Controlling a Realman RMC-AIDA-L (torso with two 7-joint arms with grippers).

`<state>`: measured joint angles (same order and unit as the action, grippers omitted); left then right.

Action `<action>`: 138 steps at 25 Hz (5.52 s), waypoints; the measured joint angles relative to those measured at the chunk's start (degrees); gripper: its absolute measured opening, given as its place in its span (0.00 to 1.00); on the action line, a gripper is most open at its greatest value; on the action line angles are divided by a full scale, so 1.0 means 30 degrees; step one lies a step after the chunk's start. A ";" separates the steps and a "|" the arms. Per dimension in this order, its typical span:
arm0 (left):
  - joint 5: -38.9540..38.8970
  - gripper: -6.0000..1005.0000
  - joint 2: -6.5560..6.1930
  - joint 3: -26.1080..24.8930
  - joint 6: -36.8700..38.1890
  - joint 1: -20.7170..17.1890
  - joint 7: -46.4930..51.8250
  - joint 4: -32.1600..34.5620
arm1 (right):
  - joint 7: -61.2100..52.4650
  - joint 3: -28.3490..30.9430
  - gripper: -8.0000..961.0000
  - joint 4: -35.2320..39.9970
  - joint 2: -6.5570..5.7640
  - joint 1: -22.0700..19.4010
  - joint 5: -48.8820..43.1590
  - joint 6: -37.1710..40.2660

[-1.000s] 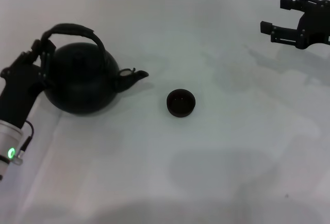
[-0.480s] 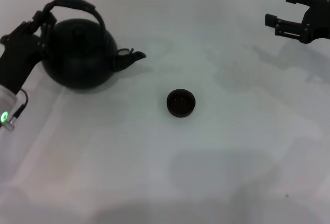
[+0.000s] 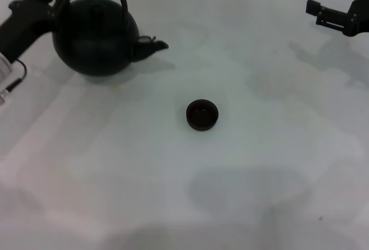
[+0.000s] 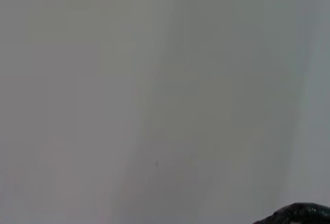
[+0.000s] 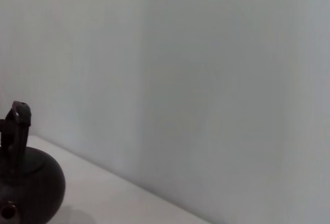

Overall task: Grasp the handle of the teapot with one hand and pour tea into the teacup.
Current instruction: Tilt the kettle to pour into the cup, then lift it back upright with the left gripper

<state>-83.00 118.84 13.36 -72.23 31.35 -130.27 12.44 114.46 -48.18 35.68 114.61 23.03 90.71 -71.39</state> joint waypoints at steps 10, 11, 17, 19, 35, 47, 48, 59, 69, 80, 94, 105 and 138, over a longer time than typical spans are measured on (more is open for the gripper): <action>0.0632 0.20 0.0101 0.3397 0.1511 0.0517 0.5927 0.3522 | 0.0277 0.0006 0.87 -0.0313 0.0000 0.0016 0.0857 0.0757; 0.0613 0.20 0.0110 0.3917 0.1795 0.0548 0.6465 0.3793 | 0.0282 0.0008 0.87 -0.0317 0.0000 0.0024 0.0888 0.0808; 0.0510 0.20 0.0150 0.6150 0.2880 0.0566 0.8781 0.5135 | 0.0426 0.0007 0.87 -0.0321 0.0000 0.0052 0.0978 0.1166; 0.0273 0.20 0.0155 0.7073 0.3172 0.0563 0.9283 0.5497 | 0.0443 0.0008 0.87 -0.0321 0.0000 0.0055 0.0982 0.1319; -0.2760 0.20 0.0115 1.8593 0.7906 -0.2294 1.3454 1.2346 | 0.0651 0.1279 0.87 -0.0321 0.0001 -0.0175 0.1027 0.1448; -0.0645 0.20 0.0042 2.0332 0.8150 -0.5034 1.6798 1.7793 | -0.0034 0.5974 0.86 -0.0281 -0.0174 -0.0156 0.1055 0.1516; -0.0300 0.20 0.0029 2.0430 0.8129 -0.5185 1.7167 1.8177 | -0.0172 0.6356 0.86 -0.0221 -0.0192 -0.0150 0.1056 0.1519; 0.3996 0.20 -0.0015 2.1666 0.7853 -0.5350 2.1737 2.0573 | -0.0852 0.8349 0.86 -0.0197 -0.0276 -0.0113 0.1817 0.2062; 0.6895 0.19 -0.0031 2.1706 0.6107 -0.4503 2.4785 2.1481 | -0.1561 0.8790 0.86 -0.0431 -0.0476 -0.0371 0.3477 0.3212; 0.9107 0.19 0.0012 2.1900 0.4692 -0.4622 2.6427 2.3354 | -0.1800 0.9398 0.86 -0.0527 -0.0631 -0.0671 0.3679 0.3294; 1.1109 0.19 0.0026 2.2230 0.3014 -0.5180 2.8415 2.5272 | -0.1636 0.9402 0.86 -0.0525 -0.0737 -0.0255 0.3720 0.4071; 1.1763 0.19 0.0012 2.2211 0.1798 -0.4975 2.9029 2.6220 | -0.1756 0.9380 0.86 -0.0525 -0.0906 -0.0181 0.3719 0.4723; 1.4409 0.19 -0.0021 2.2457 -0.2227 -0.4220 3.1379 2.8413 | -0.1565 0.9375 0.86 -0.0554 -0.0966 -0.0003 0.3748 0.5293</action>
<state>-39.77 118.77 80.74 -78.91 18.69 -36.14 97.68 109.77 -20.06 34.02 111.71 23.03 101.96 -55.51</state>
